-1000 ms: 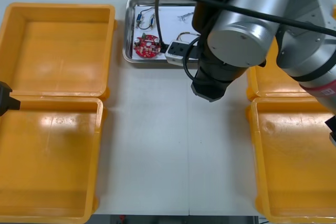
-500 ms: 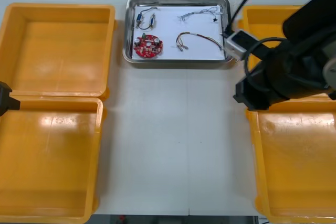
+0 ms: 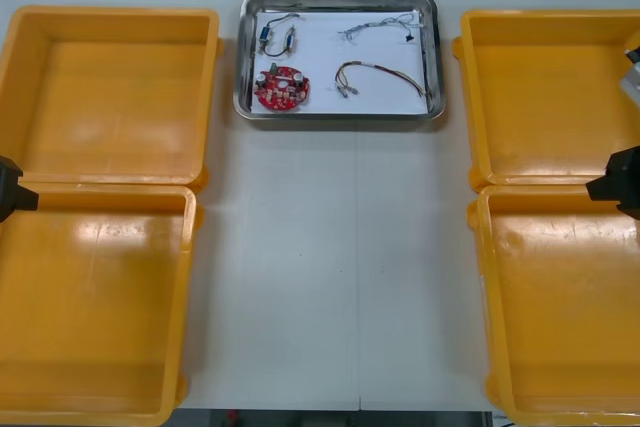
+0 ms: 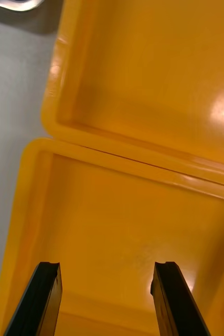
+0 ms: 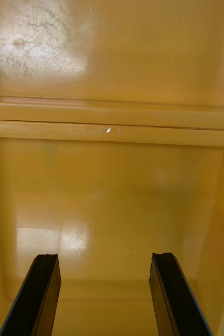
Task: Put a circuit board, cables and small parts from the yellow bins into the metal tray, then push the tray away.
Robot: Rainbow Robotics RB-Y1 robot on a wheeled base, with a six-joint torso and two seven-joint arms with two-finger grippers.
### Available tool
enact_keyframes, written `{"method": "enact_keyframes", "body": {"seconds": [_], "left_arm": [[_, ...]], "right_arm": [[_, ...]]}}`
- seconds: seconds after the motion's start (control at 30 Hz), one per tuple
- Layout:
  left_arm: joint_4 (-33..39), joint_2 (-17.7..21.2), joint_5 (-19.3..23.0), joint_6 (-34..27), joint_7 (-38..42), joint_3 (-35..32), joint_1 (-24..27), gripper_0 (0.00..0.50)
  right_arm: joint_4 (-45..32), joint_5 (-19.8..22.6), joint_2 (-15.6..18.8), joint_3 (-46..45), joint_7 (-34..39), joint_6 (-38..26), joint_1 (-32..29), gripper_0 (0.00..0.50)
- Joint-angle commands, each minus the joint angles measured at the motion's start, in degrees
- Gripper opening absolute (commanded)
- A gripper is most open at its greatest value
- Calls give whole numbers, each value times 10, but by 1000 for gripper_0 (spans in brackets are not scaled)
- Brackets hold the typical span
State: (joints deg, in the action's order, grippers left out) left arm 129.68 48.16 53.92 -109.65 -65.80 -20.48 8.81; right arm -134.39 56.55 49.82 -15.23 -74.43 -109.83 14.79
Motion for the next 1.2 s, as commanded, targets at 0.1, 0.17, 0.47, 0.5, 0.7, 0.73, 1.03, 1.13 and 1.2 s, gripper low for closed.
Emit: {"method": "enact_keyframes", "body": {"seconds": [0.1, 0.17, 0.47, 0.5, 0.7, 0.73, 1.03, 1.13, 1.2], "left_arm": [[16, -5, -5, -4, -59, -16, -10, 500], [16, -5, -5, -4, -59, -16, -10, 500], [16, -5, -5, -4, -59, -16, -10, 500], [16, -5, -5, -4, -59, -16, -10, 500], [16, -5, -5, -4, -59, -16, -10, 500], [16, -5, -5, -4, -59, -16, -10, 500], [16, -5, -5, -4, -59, -16, -10, 500], [16, -5, -5, -4, -59, -16, -10, 500], [16, -5, -5, -4, -59, -16, -10, 500]], "right_arm": [[53, 9, 10, -69, 7, -2, -23, 500], [76, 9, 4, -87, 5, -2, -24, 500], [102, -38, -8, -109, -11, -2, -55, 500], [104, -42, -9, -108, -12, -2, -59, 500], [128, -36, -17, -109, -12, -2, -63, 500], [130, -35, -19, -109, -13, -2, -63, 500], [129, -32, -33, -106, -12, -2, -63, 500], [125, -31, -33, -105, -15, -2, -63, 500], [121, -30, -33, -101, -15, -2, -63, 500]]}}
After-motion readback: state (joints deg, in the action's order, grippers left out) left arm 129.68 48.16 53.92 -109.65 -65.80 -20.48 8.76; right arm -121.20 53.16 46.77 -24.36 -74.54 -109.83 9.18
